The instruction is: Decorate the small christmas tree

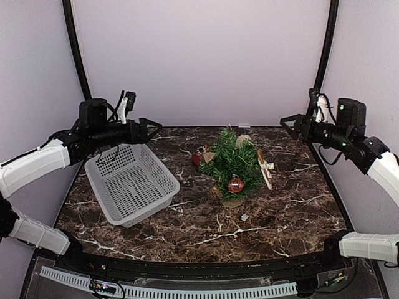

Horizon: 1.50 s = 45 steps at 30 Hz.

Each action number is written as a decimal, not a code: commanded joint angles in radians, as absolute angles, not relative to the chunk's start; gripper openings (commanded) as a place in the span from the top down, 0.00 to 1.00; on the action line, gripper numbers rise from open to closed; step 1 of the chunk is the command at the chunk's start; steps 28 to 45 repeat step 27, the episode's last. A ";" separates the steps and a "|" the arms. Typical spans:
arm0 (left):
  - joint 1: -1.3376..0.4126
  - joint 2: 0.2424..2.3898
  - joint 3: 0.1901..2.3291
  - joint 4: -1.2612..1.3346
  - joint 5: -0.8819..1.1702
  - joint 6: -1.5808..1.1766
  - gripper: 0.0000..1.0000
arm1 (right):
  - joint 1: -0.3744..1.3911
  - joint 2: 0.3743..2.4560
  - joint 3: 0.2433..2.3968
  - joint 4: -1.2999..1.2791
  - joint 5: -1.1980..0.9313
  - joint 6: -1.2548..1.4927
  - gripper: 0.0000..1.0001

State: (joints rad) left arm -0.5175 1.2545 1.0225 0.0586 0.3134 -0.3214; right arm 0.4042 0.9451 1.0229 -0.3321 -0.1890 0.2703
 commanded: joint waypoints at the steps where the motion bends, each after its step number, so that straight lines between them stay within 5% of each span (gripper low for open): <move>1: -0.358 1.265 1.025 -0.112 0.351 -0.437 0.01 | 0.151 0.928 0.900 -0.097 -0.422 0.493 0.12; 8: -0.218 1.262 0.939 -0.180 0.302 -0.508 0.01 | -0.024 1.020 0.797 -0.096 -0.384 0.556 0.02; 16: -0.216 1.218 0.830 -0.142 0.288 -0.532 0.01 | -0.026 1.058 0.731 -0.139 -0.247 0.500 0.02; 45: -0.217 1.217 0.811 -0.132 0.278 -0.539 0.01 | -0.026 1.028 0.677 -0.106 -0.262 0.480 0.01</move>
